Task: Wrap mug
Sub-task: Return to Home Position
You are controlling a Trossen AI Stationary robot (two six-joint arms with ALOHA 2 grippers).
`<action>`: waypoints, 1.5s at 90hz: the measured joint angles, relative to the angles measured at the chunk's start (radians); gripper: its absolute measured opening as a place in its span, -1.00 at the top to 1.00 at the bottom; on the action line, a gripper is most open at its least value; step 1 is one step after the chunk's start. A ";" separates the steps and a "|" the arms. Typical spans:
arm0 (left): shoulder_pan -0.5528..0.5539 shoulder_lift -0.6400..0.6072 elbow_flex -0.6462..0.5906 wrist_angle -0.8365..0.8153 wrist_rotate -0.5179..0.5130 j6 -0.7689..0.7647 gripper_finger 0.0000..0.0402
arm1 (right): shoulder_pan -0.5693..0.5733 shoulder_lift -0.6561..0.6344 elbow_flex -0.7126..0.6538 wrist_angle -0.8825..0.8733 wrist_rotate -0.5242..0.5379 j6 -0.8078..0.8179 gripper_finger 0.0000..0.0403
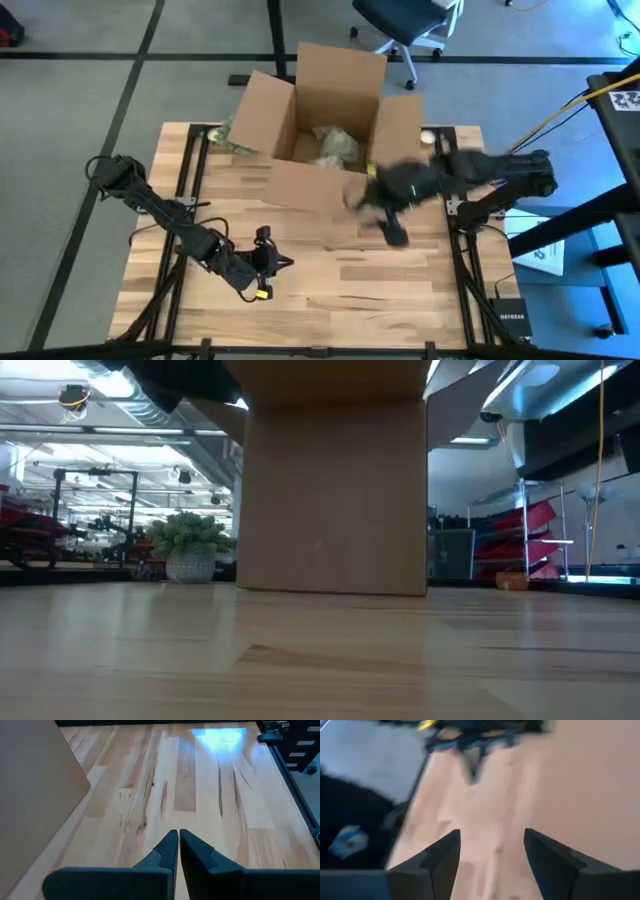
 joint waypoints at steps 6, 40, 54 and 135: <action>0.000 0.000 0.000 0.000 0.000 0.000 1.00 | 0.080 0.000 -0.067 0.006 0.084 0.040 -0.02; 0.001 0.000 0.000 -0.005 0.000 0.012 1.00 | 0.239 -0.029 -0.833 0.762 0.677 0.307 0.16; 0.001 0.000 0.000 -0.005 0.000 0.015 1.00 | 0.157 -0.025 -1.066 1.222 0.787 0.262 0.40; 0.099 0.000 0.000 0.006 -0.001 0.008 1.00 | -0.187 -0.135 -1.211 1.333 0.615 0.125 0.99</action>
